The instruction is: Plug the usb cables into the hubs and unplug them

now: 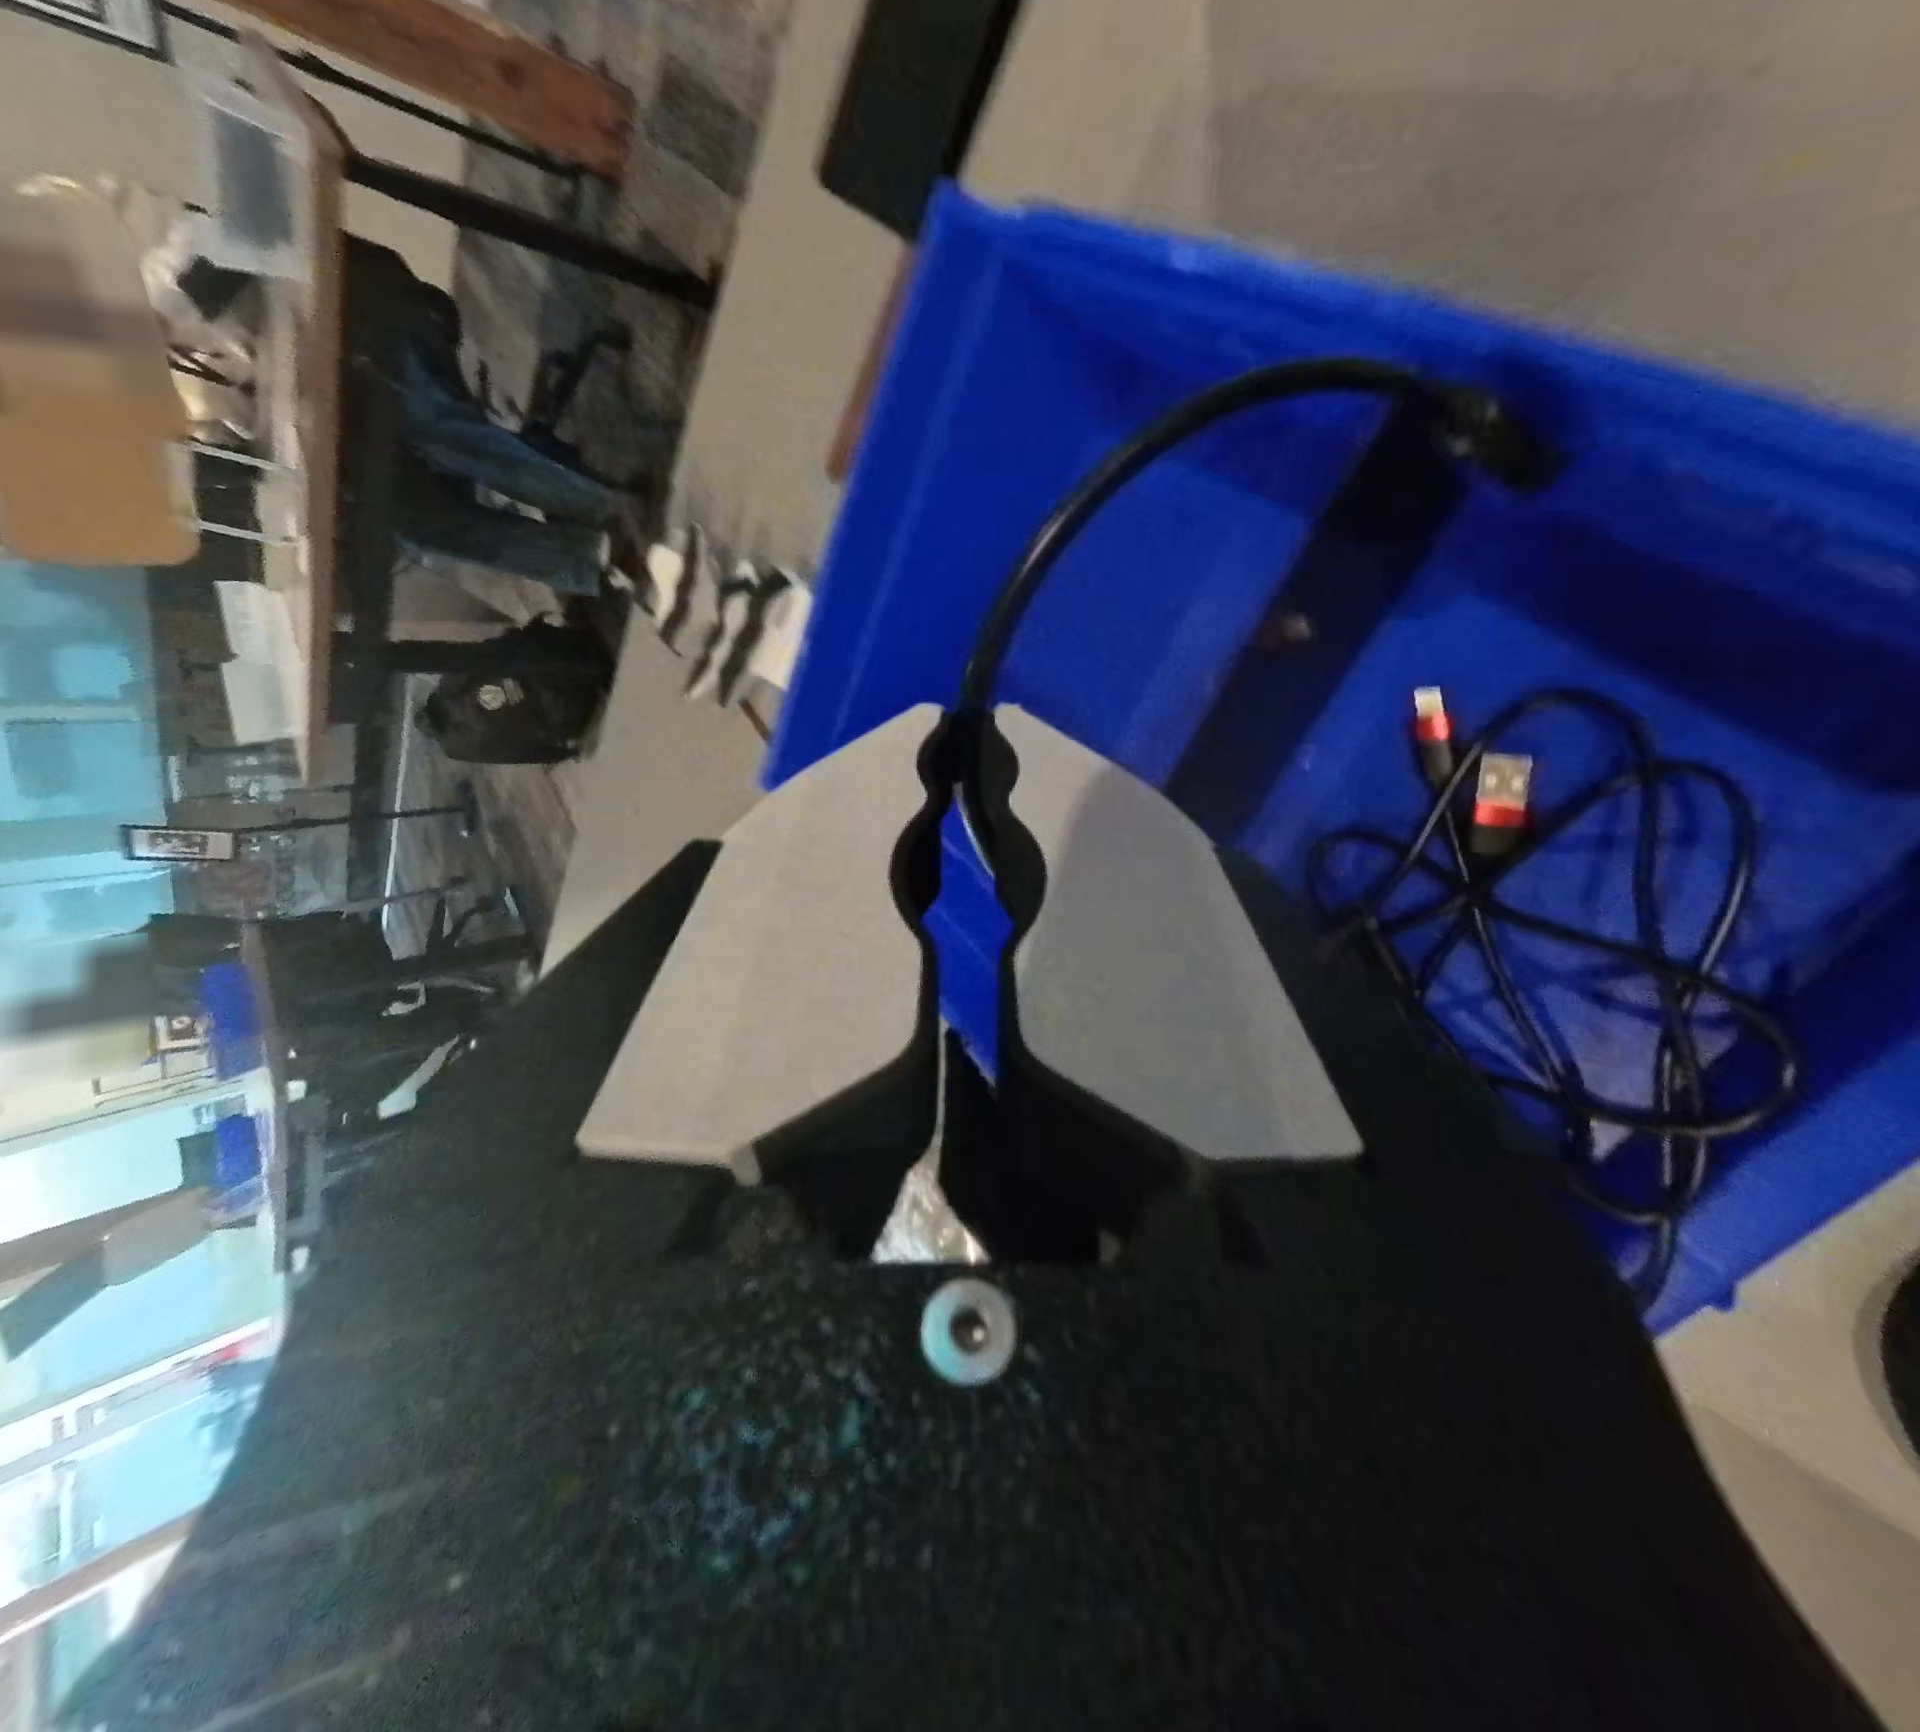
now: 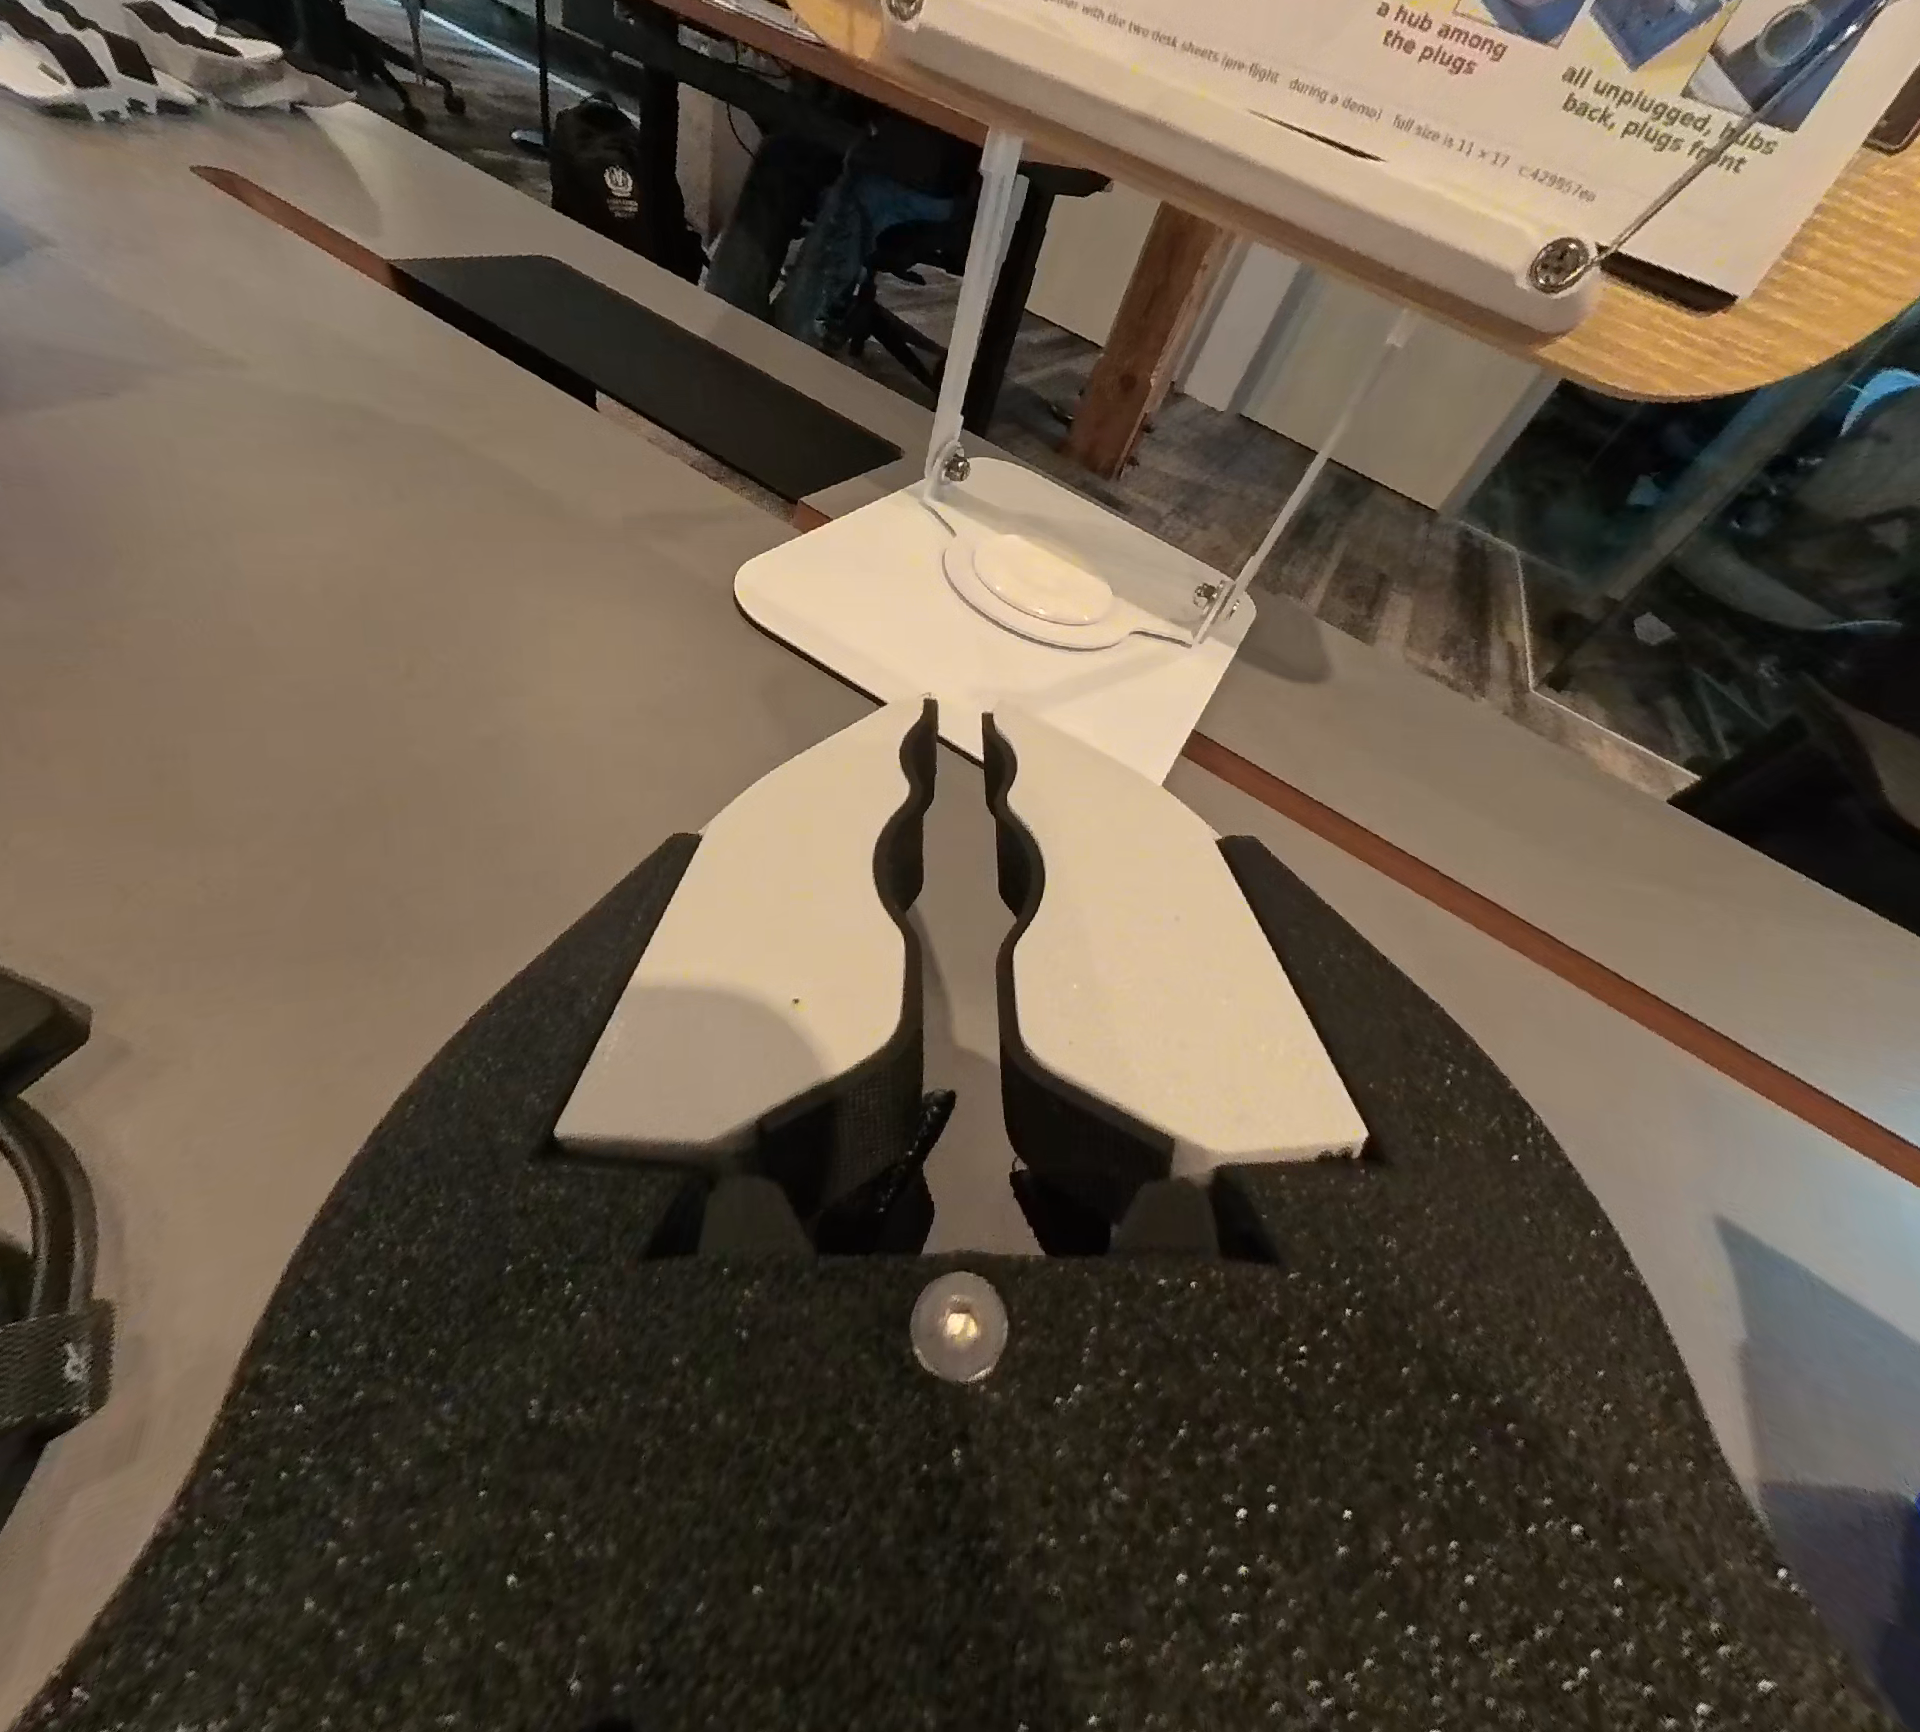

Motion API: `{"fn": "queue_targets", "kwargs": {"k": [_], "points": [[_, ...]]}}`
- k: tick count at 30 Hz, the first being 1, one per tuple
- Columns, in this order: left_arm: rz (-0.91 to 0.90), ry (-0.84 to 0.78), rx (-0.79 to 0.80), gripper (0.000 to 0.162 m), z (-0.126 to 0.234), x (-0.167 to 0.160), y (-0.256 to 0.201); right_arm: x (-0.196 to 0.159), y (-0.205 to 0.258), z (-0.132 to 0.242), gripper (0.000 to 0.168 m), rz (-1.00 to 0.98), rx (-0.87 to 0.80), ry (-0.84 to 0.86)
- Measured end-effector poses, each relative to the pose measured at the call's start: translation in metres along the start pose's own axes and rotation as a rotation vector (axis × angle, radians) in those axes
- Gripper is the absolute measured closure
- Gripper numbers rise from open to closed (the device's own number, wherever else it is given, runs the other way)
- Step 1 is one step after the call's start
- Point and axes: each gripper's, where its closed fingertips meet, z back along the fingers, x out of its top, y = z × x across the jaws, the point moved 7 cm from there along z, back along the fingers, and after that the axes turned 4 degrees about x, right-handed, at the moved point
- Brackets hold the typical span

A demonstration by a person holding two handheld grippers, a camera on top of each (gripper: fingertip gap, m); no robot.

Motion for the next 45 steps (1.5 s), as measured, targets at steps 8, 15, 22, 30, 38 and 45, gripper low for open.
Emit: {"fn": "queue_targets", "kwargs": {"k": [8, 15, 22, 30, 38, 45], "points": [[0.132, -0.196, -0.019, 0.158, 0.033, 0.104, 0.015, 0.002, 0.0, 0.001, 0.16, 0.001, 0.002, -0.01], [0.351, -0.082, -0.294, 0.158, -0.01, 0.171, -0.039, 0.006, 0.0, 0.003, 0.161, -0.004, 0.012, -0.032], [0.411, 0.131, -0.58, 0.158, -0.081, 0.19, -0.095, 0.011, 0.004, 0.005, 0.161, 0.001, 0.036, -0.054], [0.474, 0.25, -0.537, 0.151, -0.129, 0.162, -0.105, 0.018, 0.033, 0.007, 0.155, 0.102, 0.351, -0.094], [0.284, -0.17, -0.518, 0.098, -0.083, 0.18, -0.134, 0.021, 0.049, 0.008, 0.153, 0.144, 0.466, -0.121], [-0.152, -0.085, -0.614, 0.087, -0.086, 0.18, -0.208, 0.024, 0.049, 0.009, 0.154, 0.125, 0.467, -0.15]]}}
